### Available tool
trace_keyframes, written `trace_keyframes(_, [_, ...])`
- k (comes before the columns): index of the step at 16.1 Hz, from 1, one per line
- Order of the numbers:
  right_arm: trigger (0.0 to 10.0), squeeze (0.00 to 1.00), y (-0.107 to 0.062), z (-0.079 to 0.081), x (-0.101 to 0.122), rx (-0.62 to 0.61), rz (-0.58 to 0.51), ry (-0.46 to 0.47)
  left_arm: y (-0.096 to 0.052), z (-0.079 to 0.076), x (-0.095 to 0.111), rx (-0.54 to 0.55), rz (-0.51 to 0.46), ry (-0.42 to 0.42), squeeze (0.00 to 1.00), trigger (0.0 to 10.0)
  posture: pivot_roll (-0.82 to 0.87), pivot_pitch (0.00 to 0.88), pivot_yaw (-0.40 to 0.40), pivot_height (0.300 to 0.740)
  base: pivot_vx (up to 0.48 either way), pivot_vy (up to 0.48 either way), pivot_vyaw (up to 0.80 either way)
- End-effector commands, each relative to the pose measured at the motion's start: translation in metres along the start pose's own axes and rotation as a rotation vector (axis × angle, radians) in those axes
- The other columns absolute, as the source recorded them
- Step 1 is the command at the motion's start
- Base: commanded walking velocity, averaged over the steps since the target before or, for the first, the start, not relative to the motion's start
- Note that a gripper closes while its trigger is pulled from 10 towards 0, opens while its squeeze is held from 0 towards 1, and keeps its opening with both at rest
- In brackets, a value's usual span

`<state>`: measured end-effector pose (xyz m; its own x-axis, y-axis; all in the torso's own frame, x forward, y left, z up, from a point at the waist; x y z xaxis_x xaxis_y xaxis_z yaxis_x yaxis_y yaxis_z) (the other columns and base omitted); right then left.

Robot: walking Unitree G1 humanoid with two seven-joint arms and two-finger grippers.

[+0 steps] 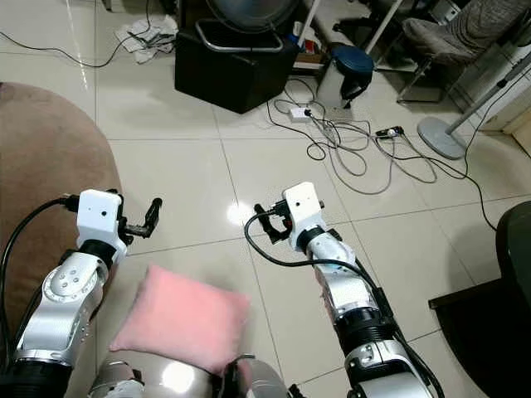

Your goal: Move the pillow to the sofa from floor

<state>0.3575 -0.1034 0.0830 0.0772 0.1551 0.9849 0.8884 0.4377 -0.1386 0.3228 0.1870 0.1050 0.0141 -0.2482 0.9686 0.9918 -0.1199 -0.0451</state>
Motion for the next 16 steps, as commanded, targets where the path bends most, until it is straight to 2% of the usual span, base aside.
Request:
trace_keyframes(1, [10.0,0.0,-0.0064,-0.0079,-0.0086,-0.018,0.026,-0.013,0.0005,-0.0116,-0.0024,-0.039,0.005,0.006,0.0,10.0,0.12,0.189,-0.257,0.74,0.0,0.0,0.0])
trace_keyframes(16, [10.0,0.0,-0.0057,-0.0075,-0.007,-0.037,0.02,-0.018,0.0049,-0.0137,0.0021,-0.067,-0.009,-0.017,0.0,10.0,0.1,0.198,-0.235,0.74,-0.017,0.0,0.0])
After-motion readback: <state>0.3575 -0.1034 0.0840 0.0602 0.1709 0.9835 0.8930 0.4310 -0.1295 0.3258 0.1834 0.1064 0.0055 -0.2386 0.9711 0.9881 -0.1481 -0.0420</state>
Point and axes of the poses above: a point about 5 cm out from each wrist's last joint towards the gripper, its own y axis pointing out of the wrist towards the gripper, its own x axis along the axis of the wrist's last joint, z = x × y, the point moved 3 cm from there along y, pointing out of the wrist towards the gripper, and after that the axes turned 3 degrees about y, right-handed, at the moved point
